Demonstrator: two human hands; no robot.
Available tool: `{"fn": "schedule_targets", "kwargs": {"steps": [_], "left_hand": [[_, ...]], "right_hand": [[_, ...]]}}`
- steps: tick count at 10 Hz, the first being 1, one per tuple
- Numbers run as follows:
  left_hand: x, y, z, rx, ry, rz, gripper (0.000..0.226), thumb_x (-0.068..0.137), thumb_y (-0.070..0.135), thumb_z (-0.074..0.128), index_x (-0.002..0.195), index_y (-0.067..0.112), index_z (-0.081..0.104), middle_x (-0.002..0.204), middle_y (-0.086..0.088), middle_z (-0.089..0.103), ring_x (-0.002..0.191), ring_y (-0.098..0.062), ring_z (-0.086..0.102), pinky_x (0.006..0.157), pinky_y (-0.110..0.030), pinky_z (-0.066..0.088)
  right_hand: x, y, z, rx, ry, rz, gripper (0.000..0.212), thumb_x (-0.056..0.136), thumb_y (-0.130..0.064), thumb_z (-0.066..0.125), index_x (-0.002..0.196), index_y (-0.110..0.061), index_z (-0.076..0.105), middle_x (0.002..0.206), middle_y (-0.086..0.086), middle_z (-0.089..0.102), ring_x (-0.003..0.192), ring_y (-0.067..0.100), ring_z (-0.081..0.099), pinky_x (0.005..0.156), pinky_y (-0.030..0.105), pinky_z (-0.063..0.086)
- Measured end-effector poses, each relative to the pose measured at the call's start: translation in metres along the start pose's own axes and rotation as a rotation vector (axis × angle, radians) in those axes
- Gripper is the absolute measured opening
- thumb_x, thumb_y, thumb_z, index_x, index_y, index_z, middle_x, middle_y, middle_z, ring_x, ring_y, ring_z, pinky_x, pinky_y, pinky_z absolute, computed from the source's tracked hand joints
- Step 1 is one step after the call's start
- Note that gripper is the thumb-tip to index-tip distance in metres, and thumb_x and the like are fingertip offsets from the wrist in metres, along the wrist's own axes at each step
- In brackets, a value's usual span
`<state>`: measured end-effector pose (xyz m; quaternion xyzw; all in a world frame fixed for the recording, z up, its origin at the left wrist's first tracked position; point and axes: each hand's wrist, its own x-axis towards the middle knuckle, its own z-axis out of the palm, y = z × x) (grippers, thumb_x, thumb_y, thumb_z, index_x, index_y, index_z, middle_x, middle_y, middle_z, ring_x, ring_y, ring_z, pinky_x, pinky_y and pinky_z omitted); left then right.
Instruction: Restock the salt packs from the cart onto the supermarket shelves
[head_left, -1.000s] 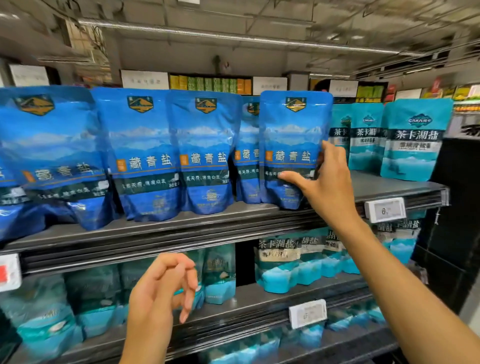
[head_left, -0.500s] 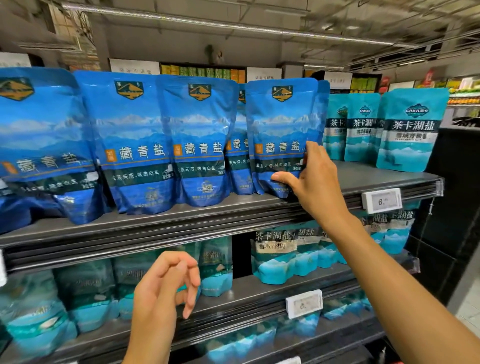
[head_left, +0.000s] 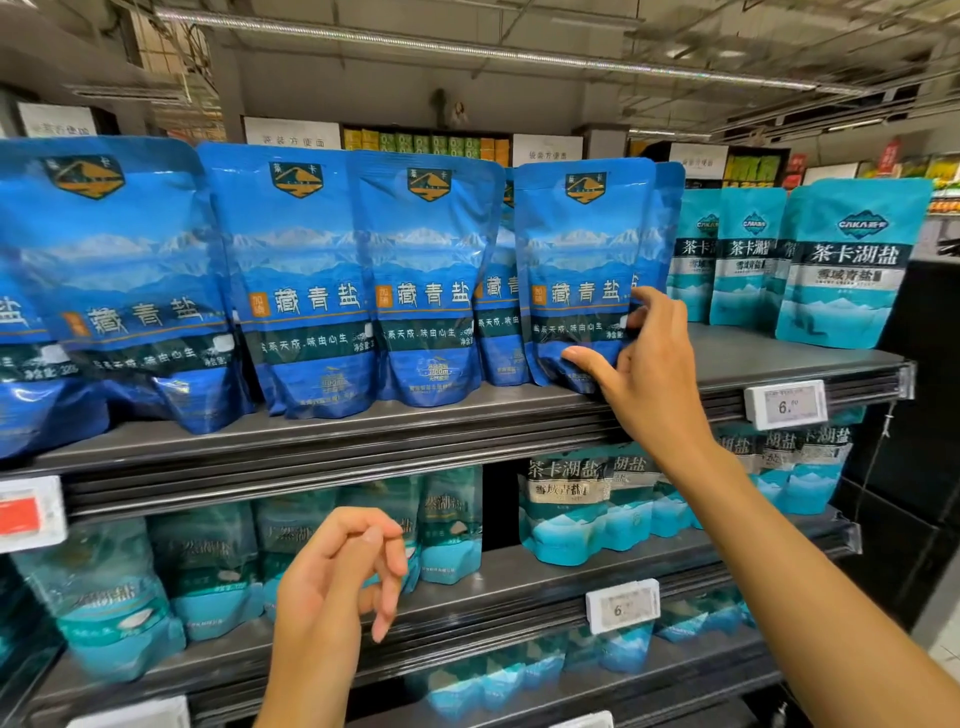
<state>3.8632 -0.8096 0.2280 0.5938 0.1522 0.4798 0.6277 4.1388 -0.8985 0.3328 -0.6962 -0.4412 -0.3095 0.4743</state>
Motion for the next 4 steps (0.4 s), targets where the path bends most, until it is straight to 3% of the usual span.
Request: {"fn": "schedule_targets", "kwargs": {"steps": [2,4], "left_hand": [[-0.002,-0.0028,-0.0034,0.014,0.008,-0.007,0.03,0.097,0.008,0.045,0.08,0.014,0.068,0.067,-0.011,0.057,0.047,-0.017,0.045,0.037,-0.023,0.036],[-0.0025,-0.0046,-0.0073,0.039,0.032,-0.001,0.032,0.099,0.006,0.043,0.081,0.015,0.068,0.068,-0.01,0.057,0.048,-0.017,0.045,0.038,-0.023,0.036]], "right_hand": [[-0.0024,0.0009,0.0017,0.056,0.017,0.023,0.077,0.085,-0.045,0.072,0.137,-0.001,0.037,0.118,0.009,0.041,0.093,0.015,0.045,0.084,0.012,0.03],[-0.0059,0.0085,-0.0038,0.109,0.046,0.071,0.068,0.092,-0.045,0.064,0.136,-0.003,0.033,0.105,0.013,0.053,0.095,0.024,0.051,0.083,0.008,0.032]]}}
